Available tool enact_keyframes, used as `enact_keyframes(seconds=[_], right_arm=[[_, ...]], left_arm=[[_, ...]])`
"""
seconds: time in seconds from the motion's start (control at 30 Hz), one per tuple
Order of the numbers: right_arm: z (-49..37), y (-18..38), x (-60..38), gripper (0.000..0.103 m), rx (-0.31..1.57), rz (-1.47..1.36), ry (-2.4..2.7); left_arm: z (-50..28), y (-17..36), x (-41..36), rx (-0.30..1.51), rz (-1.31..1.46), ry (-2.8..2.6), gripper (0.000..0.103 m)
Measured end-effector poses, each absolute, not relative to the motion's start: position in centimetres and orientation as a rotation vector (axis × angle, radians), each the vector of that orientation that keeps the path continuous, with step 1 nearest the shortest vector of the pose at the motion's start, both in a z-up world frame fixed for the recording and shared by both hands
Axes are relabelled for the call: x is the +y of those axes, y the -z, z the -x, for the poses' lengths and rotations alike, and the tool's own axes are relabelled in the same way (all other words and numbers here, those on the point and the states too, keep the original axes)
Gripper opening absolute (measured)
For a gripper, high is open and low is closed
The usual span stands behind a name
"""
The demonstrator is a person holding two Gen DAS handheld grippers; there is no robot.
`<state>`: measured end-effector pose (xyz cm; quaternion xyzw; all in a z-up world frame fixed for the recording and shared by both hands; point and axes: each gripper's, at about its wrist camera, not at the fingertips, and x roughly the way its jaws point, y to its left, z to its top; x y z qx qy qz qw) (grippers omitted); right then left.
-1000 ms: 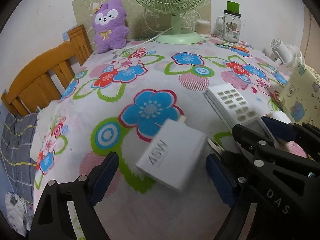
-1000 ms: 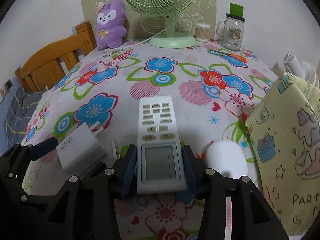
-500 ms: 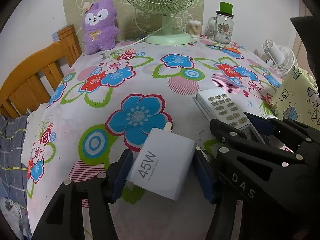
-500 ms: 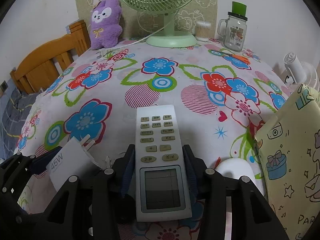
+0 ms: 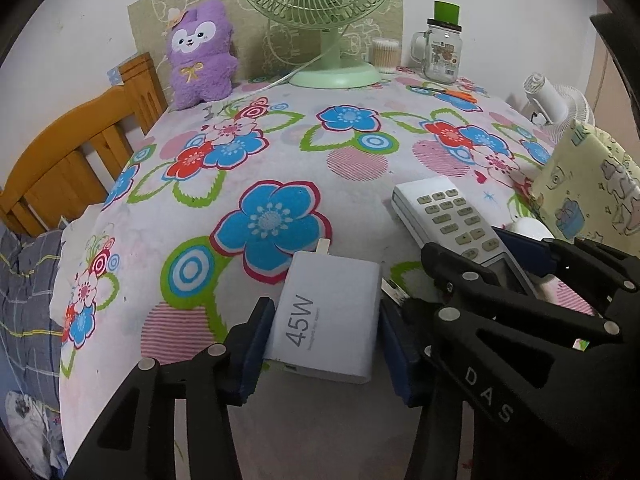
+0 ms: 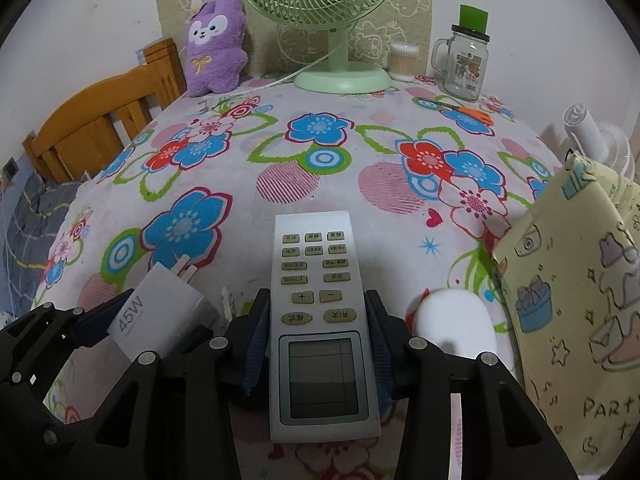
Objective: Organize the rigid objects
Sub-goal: 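Lift the charger and remote off the table with both grippers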
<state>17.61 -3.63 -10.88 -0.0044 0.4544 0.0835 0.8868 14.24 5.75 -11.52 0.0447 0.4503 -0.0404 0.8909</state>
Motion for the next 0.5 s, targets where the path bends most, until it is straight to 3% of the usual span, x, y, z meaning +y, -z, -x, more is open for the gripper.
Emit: enact_keyframes(seconds=[0.5], right_arm=[[-14.3,9.4,-4.6,0.048,0.925,0.004,-0.178]], left_arm=[[-11.2,10.3,4.3,0.908,-0.082,0.084,0.050]])
